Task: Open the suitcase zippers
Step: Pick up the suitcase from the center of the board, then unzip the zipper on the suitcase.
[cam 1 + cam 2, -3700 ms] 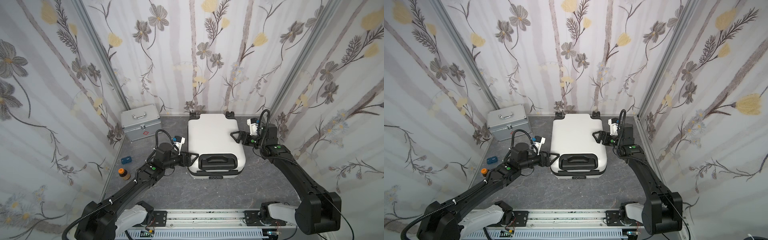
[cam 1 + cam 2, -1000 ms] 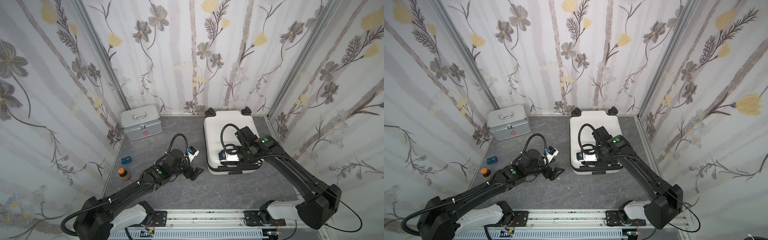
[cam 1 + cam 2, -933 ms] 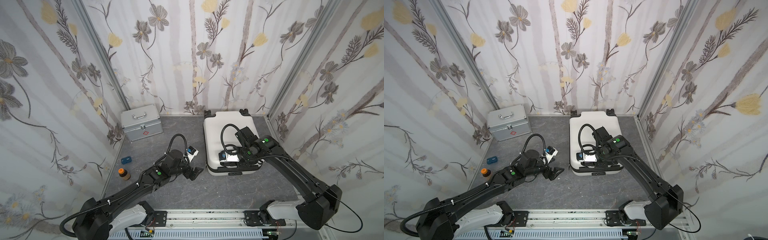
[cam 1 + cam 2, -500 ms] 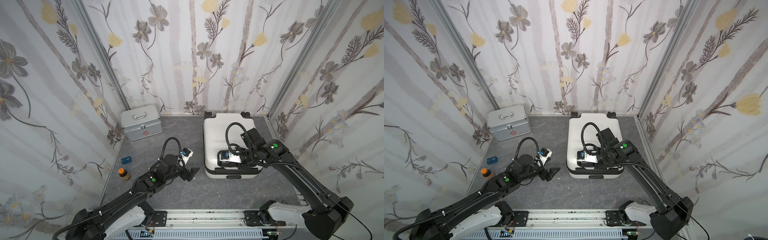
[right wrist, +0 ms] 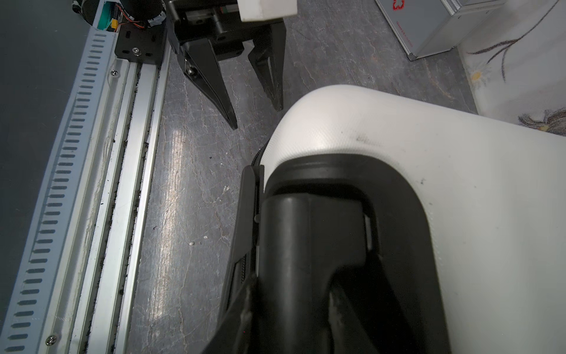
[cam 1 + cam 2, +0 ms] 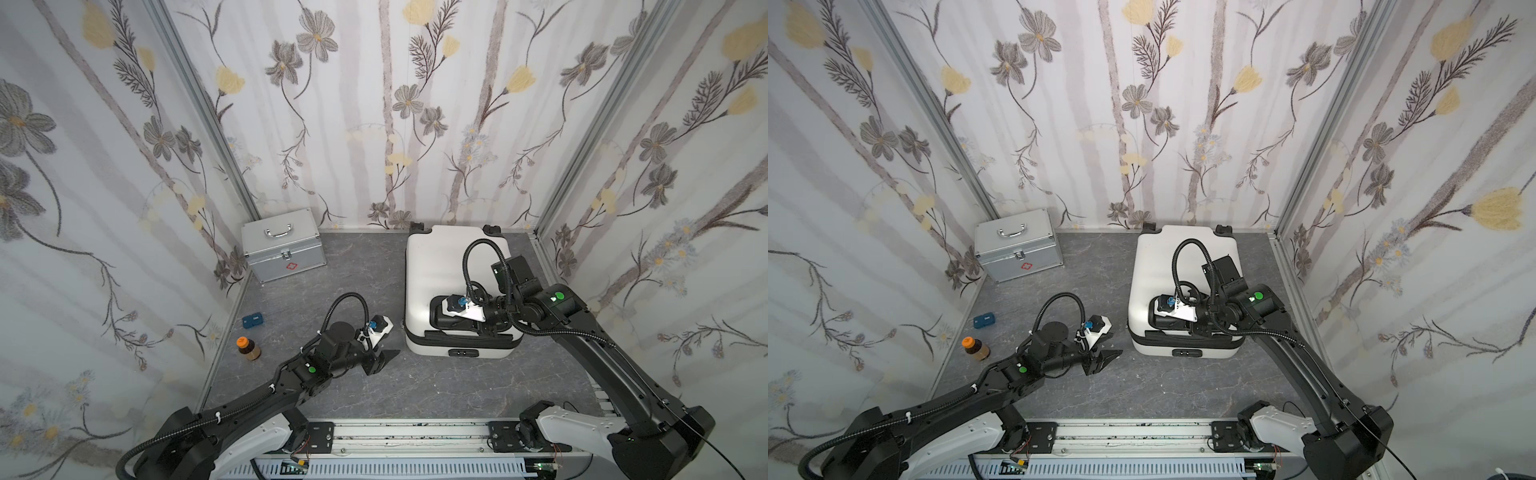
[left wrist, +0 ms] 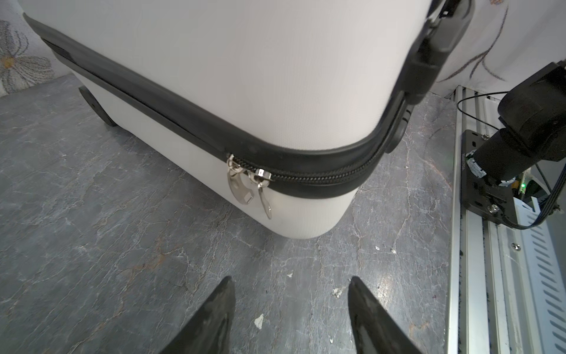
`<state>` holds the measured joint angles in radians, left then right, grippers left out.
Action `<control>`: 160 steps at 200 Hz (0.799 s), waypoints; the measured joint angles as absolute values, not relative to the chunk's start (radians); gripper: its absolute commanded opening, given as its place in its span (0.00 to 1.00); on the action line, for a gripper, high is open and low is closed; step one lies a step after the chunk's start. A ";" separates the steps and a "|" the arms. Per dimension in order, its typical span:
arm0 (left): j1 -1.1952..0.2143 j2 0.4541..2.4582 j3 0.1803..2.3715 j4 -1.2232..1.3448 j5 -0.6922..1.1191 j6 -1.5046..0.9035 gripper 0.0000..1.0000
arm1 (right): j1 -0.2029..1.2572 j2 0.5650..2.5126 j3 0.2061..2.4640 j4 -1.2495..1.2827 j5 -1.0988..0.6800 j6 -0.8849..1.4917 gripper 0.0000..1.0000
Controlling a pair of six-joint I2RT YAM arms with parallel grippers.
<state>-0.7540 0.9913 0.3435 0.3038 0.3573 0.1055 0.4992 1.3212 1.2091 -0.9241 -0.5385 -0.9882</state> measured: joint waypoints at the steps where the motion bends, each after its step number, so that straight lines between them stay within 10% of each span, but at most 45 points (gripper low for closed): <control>1: -0.754 0.997 0.342 0.310 0.357 0.105 0.59 | 0.499 1.321 1.209 -0.924 -0.539 -0.988 0.03; 160: -0.756 1.205 0.357 0.599 0.444 0.183 0.26 | 0.496 1.275 1.150 -0.925 -0.548 -1.067 0.03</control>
